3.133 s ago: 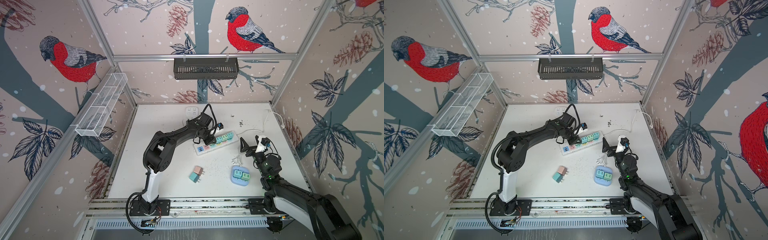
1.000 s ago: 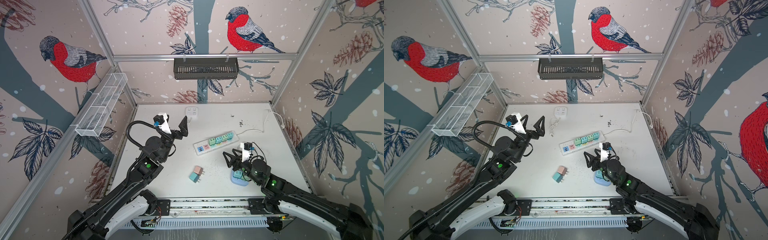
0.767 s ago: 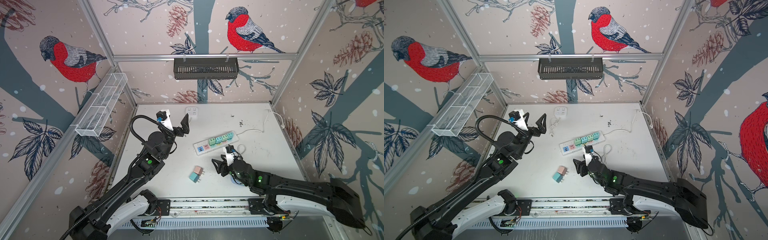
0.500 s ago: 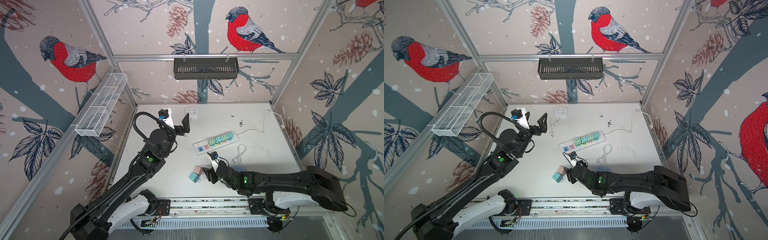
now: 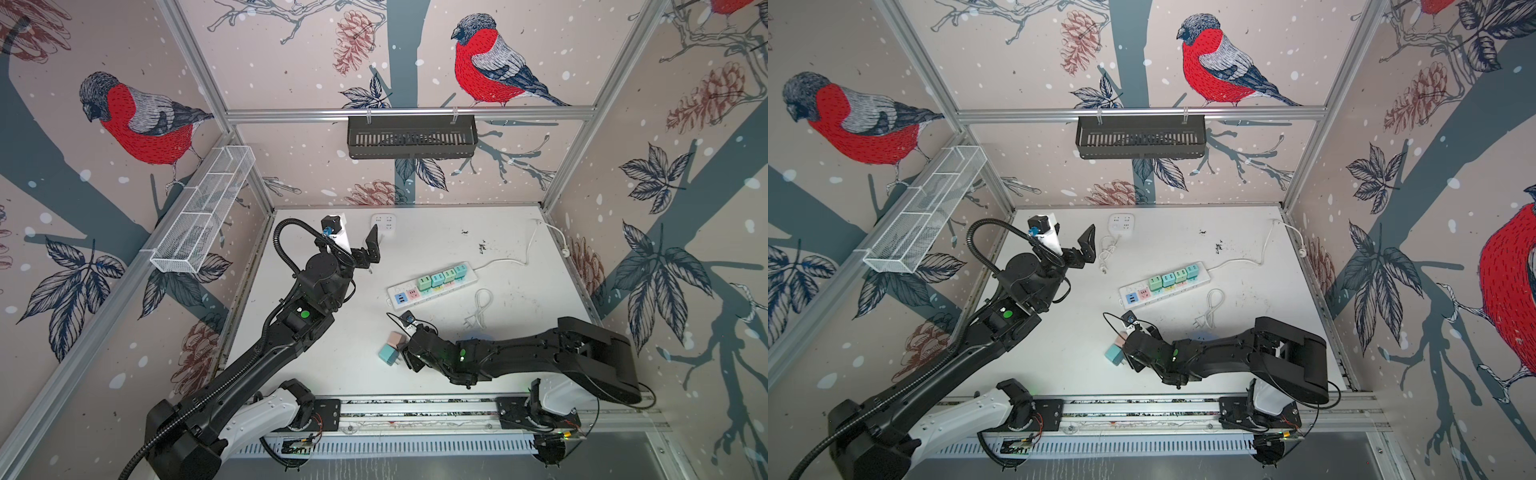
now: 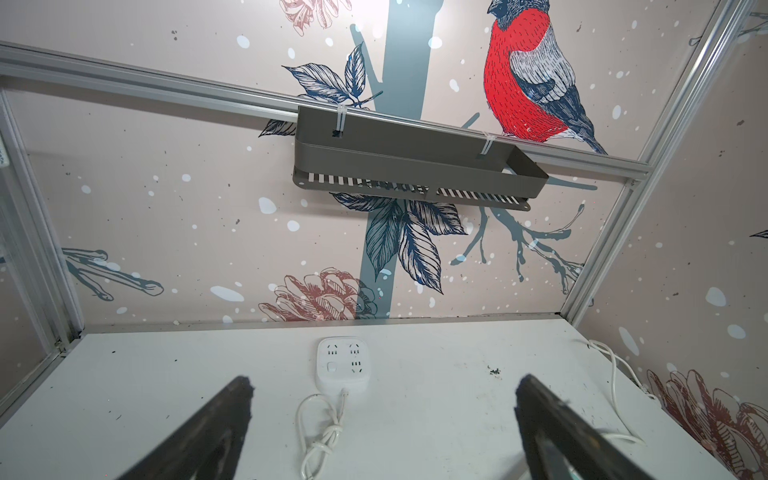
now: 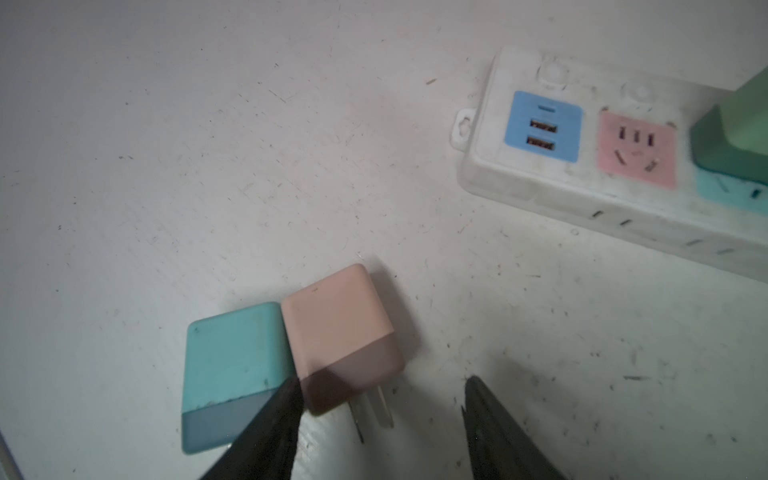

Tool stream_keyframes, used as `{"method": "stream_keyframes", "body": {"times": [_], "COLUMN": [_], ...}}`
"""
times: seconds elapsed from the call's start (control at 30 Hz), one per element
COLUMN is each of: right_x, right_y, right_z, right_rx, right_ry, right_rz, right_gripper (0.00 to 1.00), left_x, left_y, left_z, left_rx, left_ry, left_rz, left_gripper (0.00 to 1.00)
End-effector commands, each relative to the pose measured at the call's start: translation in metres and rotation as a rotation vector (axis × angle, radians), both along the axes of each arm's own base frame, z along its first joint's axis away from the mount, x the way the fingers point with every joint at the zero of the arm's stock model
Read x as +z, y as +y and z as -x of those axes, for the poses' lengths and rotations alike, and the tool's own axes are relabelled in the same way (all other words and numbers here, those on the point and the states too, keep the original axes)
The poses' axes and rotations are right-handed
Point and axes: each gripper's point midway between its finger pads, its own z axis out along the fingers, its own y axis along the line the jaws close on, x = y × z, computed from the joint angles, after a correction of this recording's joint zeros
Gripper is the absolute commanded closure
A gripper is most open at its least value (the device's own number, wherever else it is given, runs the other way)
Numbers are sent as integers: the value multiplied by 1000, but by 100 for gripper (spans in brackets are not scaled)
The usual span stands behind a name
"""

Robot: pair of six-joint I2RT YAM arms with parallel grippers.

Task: Insert the plug
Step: 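Reach the right gripper to the loose pink adapter and close on it, then lift the pink adapter with the right gripper while the left gripper approaches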

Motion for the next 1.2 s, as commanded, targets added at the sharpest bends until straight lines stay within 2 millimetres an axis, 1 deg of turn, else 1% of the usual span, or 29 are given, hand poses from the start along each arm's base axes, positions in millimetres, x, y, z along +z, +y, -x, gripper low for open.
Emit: {"method": "stream_keyframes", "body": {"times": [0.0, 0.1, 0.17, 0.33, 0.47, 0.53, 0.63, 0.77, 0.83, 0.93, 1.03, 1.13, 1.17], "right_x": [-7, -18, -22, -30, -35, -35, -36, -32, -25, -8, 19, 55, 71], "right_y": [6, 8, 10, 14, 11, 9, 7, 8, 10, 9, 1, -15, -23], "right_z": [-4, -6, -8, -10, -13, -15, -15, -16, -15, -17, -25, -35, -40], "right_rx": [12, 12, 12, 22, 17, 14, 12, 6, 11, 9, -18, -63, -92], "right_ry": [-2, 11, 15, 23, 31, 38, 43, 34, 25, -4, -76, -171, -215], "right_rz": [21, 47, 57, 57, 54, 43, 41, 31, 8, -22, -47, -86, -108], "right_gripper": [36, 36, 34, 32, 33, 38, 48, 59, 64, 66, 70, 75, 76], "left_x": [6, 5, 5, 5, 6, 6, 6, 5, 5, 3, 2, 0, -1], "left_y": [2, 0, 0, 0, -1, -1, -1, -3, -3, -3, -3, -9, -12], "left_z": [-2, -3, -4, -5, -4, -4, -3, -2, -2, -2, -2, -1, -1], "left_rx": [13, 11, 12, 14, 7, 2, 0, -10, -16, -15, -17, -46, -62], "left_ry": [-14, -9, -11, -10, -8, -11, -8, -8, -8, -5, 1, 7, 7], "left_rz": [9, 5, 4, 2, 4, 5, 3, 6, 7, 5, 7, 2, -6], "left_gripper": [2, 2, 2, 2, 2, 2, 2, 2, 2, 2, 2, 2, 2]}}
